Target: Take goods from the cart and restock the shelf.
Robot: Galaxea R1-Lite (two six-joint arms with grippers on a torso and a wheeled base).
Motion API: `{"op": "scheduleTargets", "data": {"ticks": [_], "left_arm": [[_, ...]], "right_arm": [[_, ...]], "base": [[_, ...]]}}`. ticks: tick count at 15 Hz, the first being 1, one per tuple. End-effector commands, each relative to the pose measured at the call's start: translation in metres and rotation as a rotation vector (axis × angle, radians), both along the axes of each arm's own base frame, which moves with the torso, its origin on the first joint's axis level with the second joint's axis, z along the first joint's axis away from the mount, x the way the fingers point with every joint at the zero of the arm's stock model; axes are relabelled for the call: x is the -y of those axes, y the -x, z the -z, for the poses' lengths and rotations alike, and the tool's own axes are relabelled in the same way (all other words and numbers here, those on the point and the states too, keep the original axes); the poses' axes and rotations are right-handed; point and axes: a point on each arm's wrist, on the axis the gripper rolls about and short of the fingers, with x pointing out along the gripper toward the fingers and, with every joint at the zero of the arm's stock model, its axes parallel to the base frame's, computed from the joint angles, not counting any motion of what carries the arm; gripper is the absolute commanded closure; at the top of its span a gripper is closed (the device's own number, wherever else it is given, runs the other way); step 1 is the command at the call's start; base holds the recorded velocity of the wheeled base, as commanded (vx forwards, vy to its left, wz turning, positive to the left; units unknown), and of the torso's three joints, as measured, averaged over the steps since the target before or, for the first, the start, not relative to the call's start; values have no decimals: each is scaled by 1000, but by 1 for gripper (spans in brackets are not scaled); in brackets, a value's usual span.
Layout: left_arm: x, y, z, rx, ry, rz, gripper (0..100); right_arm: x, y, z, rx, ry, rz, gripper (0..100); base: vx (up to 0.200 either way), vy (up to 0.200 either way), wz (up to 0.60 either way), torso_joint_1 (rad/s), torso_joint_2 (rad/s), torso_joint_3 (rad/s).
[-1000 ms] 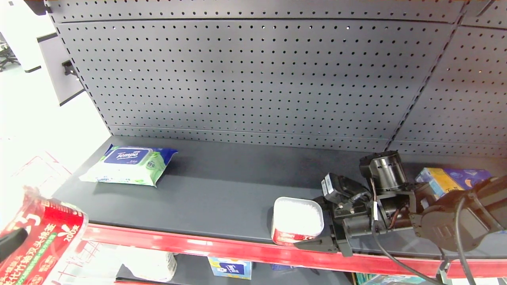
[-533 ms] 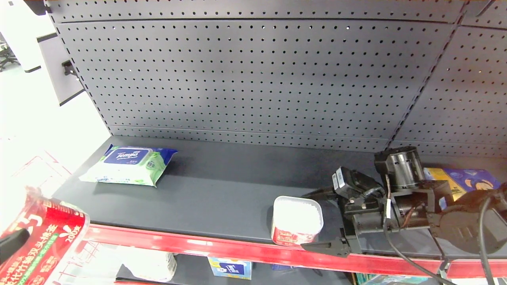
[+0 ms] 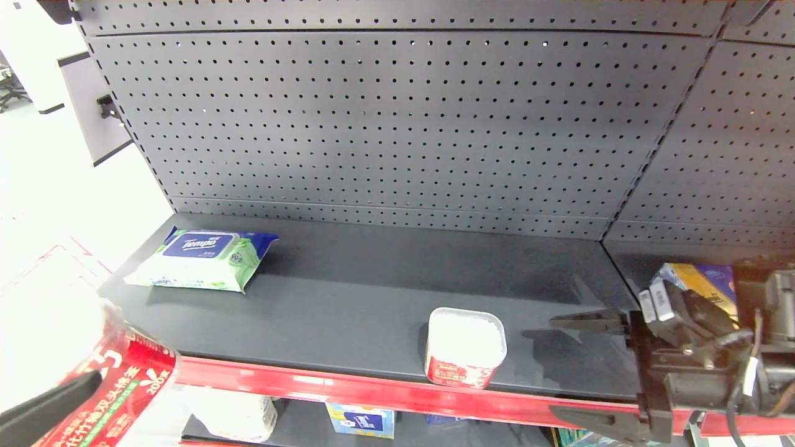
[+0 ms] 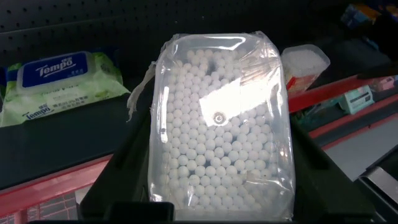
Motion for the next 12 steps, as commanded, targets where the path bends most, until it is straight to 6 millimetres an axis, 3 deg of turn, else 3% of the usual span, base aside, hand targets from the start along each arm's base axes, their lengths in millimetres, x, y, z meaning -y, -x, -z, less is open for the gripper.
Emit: {"op": "scheduleTargets", "data": {"ticks": [1,3,4,7,9,12], "left_arm": [[13,-23,1,-77,-37,57,100],[20,-36,0,-89,-43,81,100],[31,-58,-4,-84,-30,125,100],[52,-93,-5,-77,-43,272,100],[63,-113,-9,-68,-38,350,100],[88,-162,-17,-42,-73,463,100]], "right_arm": [[45,62,-23,193,-43,299,0],[56,89,-31,250,-114,462,0],[61,124,-36,317,-235,681,0],[59,167,-28,335,-372,1023,0],[57,179,-20,339,-370,1076,0],[53,194,-6,328,-342,1070,0]], "base": [[0,0,0,0,0,0],[0,0,0,0,0,0],[0,0,0,0,0,0],[0,0,0,0,0,0],[0,0,0,0,0,0],[0,0,0,0,0,0]]}}
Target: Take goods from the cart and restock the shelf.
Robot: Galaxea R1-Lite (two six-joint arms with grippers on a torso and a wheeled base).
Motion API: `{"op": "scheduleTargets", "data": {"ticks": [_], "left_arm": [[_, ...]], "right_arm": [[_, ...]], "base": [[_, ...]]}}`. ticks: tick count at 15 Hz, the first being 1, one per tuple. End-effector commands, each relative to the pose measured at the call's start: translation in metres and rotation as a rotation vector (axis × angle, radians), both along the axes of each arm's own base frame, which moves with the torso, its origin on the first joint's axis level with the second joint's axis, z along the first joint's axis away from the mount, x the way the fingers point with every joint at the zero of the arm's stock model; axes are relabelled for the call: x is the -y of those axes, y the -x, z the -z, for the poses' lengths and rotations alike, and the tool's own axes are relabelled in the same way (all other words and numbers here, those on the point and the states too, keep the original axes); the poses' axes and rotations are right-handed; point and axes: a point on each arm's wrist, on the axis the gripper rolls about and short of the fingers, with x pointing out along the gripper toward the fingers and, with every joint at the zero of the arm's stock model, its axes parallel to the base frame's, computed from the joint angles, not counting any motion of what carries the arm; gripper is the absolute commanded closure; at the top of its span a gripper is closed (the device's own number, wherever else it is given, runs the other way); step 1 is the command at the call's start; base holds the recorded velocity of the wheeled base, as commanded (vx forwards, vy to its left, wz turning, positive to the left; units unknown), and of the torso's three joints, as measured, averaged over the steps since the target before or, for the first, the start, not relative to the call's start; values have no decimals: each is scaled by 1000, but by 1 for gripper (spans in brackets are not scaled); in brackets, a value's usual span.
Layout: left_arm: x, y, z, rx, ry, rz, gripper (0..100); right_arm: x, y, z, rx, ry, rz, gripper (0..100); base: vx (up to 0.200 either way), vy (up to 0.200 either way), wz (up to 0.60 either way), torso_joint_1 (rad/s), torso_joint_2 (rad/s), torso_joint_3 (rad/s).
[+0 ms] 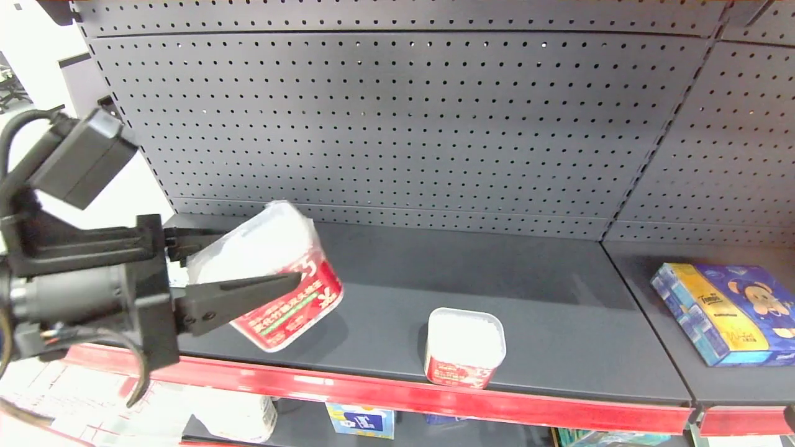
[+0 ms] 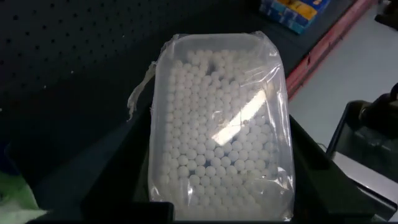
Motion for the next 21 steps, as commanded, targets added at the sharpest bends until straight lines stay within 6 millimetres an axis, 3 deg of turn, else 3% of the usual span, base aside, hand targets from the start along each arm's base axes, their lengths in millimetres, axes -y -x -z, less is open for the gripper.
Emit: {"op": "scheduleTargets", "data": {"ticks": [1,5,8,9,11,16,21], "left_arm": [[27,-61,10,-16,-58,95,100],[41,-123,20,58,-70,275,100],[52,-148,25,77,-60,325,100],[58,-165,29,104,-58,369,100],[64,-175,36,128,-61,415,100],[102,-199,63,187,-93,515,100],[115,-205,87,163,-114,549,100]], "right_arm": [[-6,21,7,114,30,21,0],[-8,29,24,166,46,25,0],[-8,29,26,169,47,28,0],[-8,29,26,171,57,26,0],[-8,29,26,171,65,25,0],[-8,29,28,169,111,25,0],[-9,30,29,175,137,31,0]], "base": [[0,0,0,0,0,0],[0,0,0,0,0,0],[0,0,0,0,0,0],[0,0,0,0,0,0],[0,0,0,0,0,0],[0,0,0,0,0,0],[0,0,0,0,0,0]]}}
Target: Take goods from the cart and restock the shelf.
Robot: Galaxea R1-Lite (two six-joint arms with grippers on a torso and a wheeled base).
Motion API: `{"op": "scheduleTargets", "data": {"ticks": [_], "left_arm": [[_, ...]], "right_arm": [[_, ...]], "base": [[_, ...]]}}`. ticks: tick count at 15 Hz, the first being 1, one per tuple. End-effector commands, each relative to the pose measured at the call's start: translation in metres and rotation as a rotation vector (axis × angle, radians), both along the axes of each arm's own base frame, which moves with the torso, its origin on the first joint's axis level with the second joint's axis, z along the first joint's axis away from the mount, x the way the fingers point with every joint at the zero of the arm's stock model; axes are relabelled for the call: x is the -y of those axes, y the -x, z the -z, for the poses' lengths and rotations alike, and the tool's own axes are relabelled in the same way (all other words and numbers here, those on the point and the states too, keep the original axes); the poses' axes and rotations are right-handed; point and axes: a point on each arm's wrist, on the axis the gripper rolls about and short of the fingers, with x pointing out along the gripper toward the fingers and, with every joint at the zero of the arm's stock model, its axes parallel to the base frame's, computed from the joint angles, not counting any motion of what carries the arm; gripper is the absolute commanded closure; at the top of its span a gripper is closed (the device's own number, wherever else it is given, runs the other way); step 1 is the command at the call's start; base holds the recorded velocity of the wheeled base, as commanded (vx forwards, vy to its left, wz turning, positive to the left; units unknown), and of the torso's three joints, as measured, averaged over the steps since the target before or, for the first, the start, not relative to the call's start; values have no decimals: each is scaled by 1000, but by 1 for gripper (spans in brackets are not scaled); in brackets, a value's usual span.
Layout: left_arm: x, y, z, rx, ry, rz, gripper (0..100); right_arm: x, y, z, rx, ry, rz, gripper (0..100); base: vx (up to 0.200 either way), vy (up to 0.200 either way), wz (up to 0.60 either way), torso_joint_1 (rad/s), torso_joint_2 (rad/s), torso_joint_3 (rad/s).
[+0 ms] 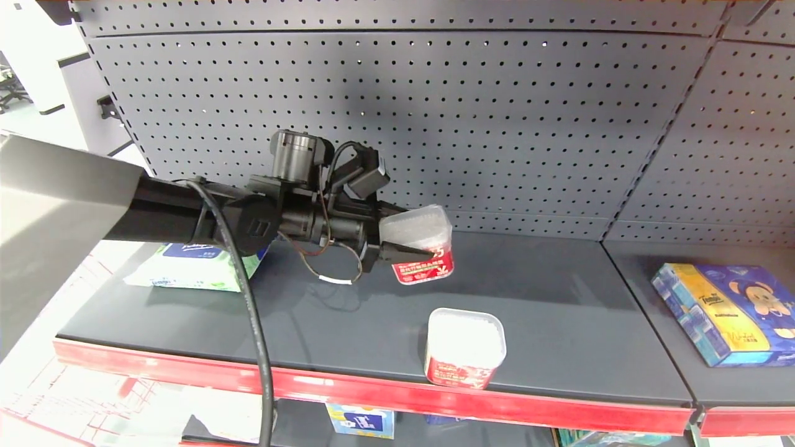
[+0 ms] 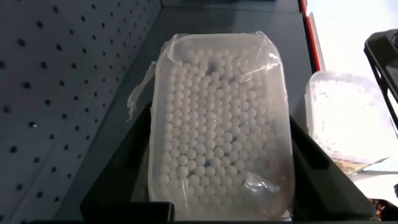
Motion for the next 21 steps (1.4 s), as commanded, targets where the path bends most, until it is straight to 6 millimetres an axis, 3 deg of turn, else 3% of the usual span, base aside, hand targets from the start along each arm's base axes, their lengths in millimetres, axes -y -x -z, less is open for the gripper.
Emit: {"op": "scheduleTargets", "data": {"ticks": [1,7,21], "left_arm": [[9,-3,13,-19,-10,17,100],[31,-9,22,-10,-8,57,100],[45,-26,50,-7,-28,71,100]], "right_arm": [[-1,1,3,11,5,3,0],[-1,2,8,21,6,18,0],[0,-1,18,-14,-5,31,0]], "base": [[0,0,0,0,0,0],[0,0,0,0,0,0],[0,0,0,0,0,0]]}}
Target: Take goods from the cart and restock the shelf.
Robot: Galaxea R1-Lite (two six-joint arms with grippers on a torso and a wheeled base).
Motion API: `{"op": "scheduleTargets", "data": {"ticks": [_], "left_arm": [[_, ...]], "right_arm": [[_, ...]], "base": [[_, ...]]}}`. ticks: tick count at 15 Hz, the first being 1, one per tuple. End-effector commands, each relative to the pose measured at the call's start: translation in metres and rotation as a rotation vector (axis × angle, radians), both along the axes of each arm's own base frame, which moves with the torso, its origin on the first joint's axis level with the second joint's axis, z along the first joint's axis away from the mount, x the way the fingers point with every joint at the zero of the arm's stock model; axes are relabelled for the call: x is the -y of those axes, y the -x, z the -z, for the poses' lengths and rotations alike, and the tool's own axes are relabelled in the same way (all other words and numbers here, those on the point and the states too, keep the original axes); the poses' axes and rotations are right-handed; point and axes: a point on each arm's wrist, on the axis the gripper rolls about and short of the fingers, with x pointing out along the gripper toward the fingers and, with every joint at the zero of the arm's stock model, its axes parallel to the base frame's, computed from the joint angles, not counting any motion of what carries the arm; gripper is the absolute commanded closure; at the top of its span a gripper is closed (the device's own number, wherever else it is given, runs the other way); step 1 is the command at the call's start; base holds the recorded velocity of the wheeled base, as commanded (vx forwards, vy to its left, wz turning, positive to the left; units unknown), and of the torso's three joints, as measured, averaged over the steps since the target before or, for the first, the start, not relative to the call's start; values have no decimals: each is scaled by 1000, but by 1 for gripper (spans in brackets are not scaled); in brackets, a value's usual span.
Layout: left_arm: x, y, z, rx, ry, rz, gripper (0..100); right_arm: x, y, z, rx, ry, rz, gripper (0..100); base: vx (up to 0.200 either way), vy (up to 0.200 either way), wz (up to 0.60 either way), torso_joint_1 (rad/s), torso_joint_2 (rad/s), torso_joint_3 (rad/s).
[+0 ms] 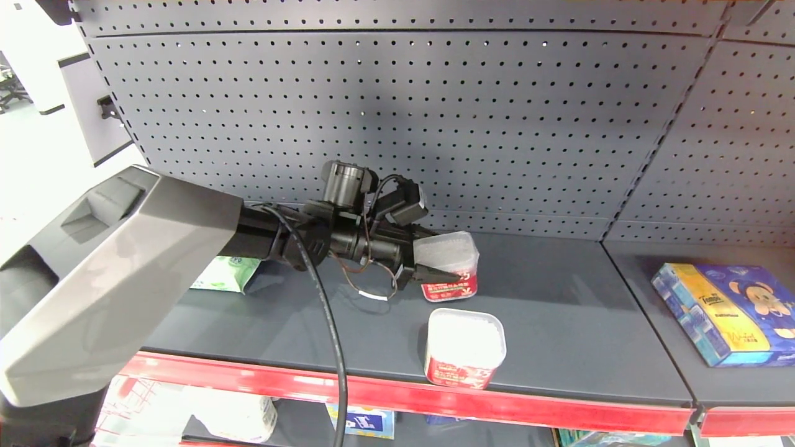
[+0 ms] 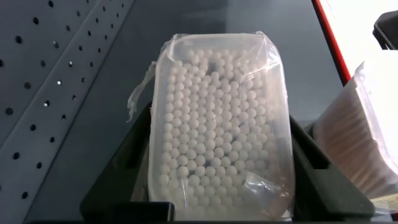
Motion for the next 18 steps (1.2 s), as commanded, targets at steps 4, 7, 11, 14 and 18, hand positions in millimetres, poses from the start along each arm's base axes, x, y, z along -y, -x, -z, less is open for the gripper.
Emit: {"op": "scheduleTargets", "data": {"ticks": [4,7,11,14,18], "left_arm": [[3,-6,3,6,4,-3,100],[4,-7,3,4,4,-7,0],[-1,-8,4,2,-1,-15,0],[-9,-12,5,8,-3,-32,0],[-18,-14,11,-5,-16,-49,0]], "right_arm": [[0,-1,4,-12,-3,-1,0],[1,-2,5,-17,-5,1,0],[1,-2,6,-20,-6,1,0],[1,-2,6,-20,-6,1,0],[1,-2,6,-20,-6,1,0]], "base": [[0,0,0,0,0,0],[0,0,0,0,0,0],[0,0,0,0,0,0],[0,0,0,0,0,0],[0,0,0,0,0,0]]}}
